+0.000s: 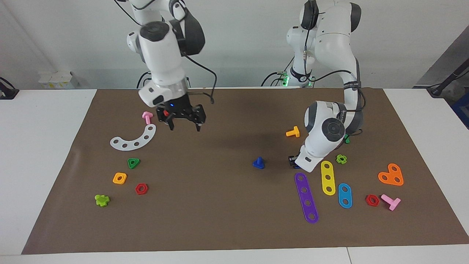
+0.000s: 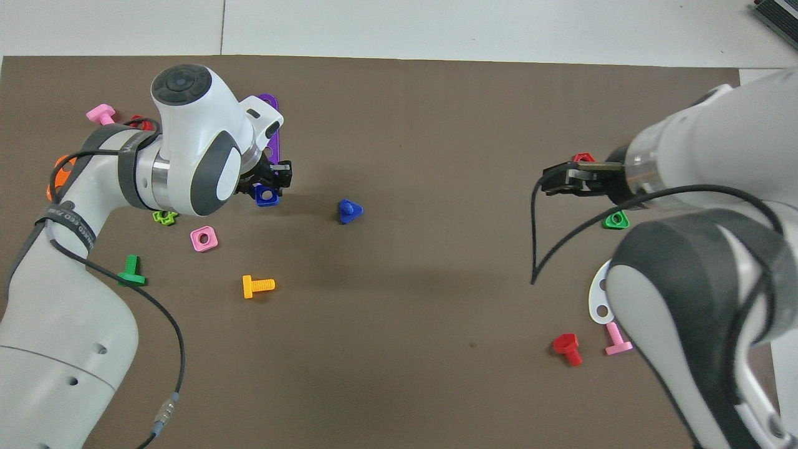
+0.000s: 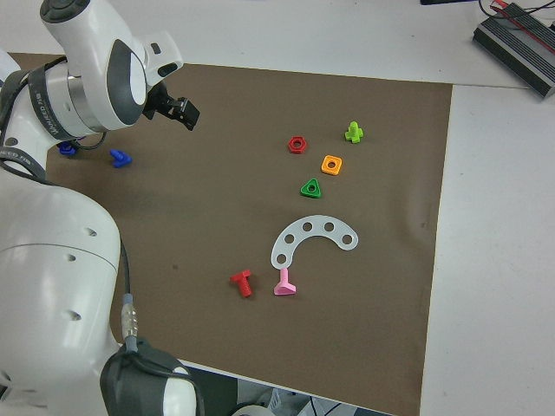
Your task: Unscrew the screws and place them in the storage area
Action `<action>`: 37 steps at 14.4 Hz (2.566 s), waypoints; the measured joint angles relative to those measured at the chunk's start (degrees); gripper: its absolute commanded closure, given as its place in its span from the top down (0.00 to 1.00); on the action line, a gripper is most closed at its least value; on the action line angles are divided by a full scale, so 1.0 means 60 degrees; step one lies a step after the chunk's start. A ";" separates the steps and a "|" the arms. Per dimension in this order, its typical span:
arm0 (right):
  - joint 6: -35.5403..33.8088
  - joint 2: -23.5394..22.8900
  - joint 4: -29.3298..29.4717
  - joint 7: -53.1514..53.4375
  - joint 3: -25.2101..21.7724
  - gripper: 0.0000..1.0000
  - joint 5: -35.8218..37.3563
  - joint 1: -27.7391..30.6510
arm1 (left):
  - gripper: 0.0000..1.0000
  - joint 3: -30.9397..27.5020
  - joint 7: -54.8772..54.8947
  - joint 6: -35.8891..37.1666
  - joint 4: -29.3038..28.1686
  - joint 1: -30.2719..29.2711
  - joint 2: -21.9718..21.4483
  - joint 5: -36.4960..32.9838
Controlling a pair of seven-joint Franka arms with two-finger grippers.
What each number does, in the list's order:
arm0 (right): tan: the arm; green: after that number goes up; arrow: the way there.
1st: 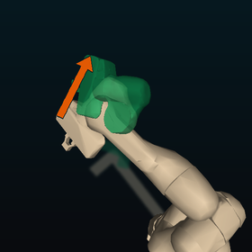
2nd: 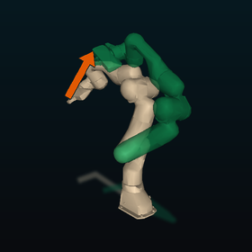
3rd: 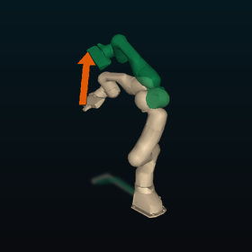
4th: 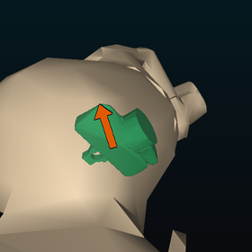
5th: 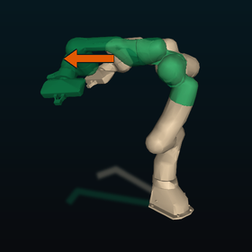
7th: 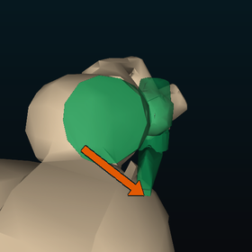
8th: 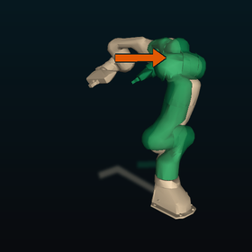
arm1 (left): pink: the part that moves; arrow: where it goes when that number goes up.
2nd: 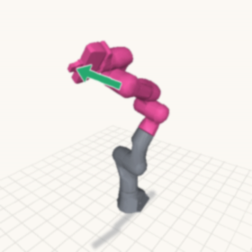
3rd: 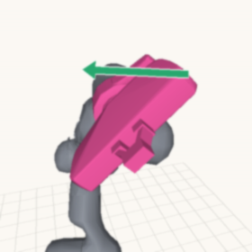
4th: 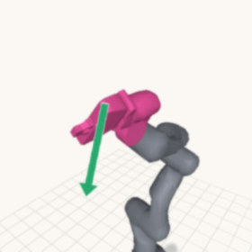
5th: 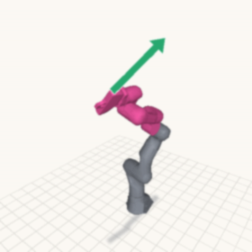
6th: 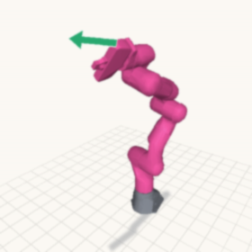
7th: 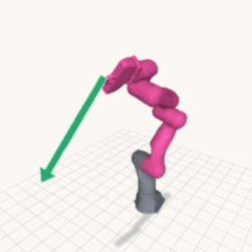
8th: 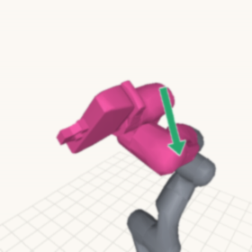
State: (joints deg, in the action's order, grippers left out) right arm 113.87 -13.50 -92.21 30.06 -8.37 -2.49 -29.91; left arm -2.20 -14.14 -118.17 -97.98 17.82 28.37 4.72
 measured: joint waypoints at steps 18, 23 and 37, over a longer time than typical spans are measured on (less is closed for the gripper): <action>0.3036 -0.4508 0.2347 0.0888 0.0194 0.61 0.0031 -0.2278 | 1.00 -0.0093 0.1485 0.2644 0.0863 -0.1712 -0.1716 0.0000; 0.3086 -0.4513 0.2143 0.0796 0.0233 0.54 0.0031 -0.2343 | 1.00 -0.0101 0.1889 0.5147 0.1526 -0.2141 -0.2438 -0.0696; 0.3181 -0.4514 0.1995 0.0642 0.0332 0.15 0.0031 -0.2374 | 1.00 -0.0152 0.2218 0.5553 0.3253 -0.2435 -0.2468 -0.0786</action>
State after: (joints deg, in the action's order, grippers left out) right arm 132.96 -40.58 -80.24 33.91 -6.38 -2.31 -44.15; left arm -3.11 -0.83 -84.86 -78.46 3.21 13.56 0.01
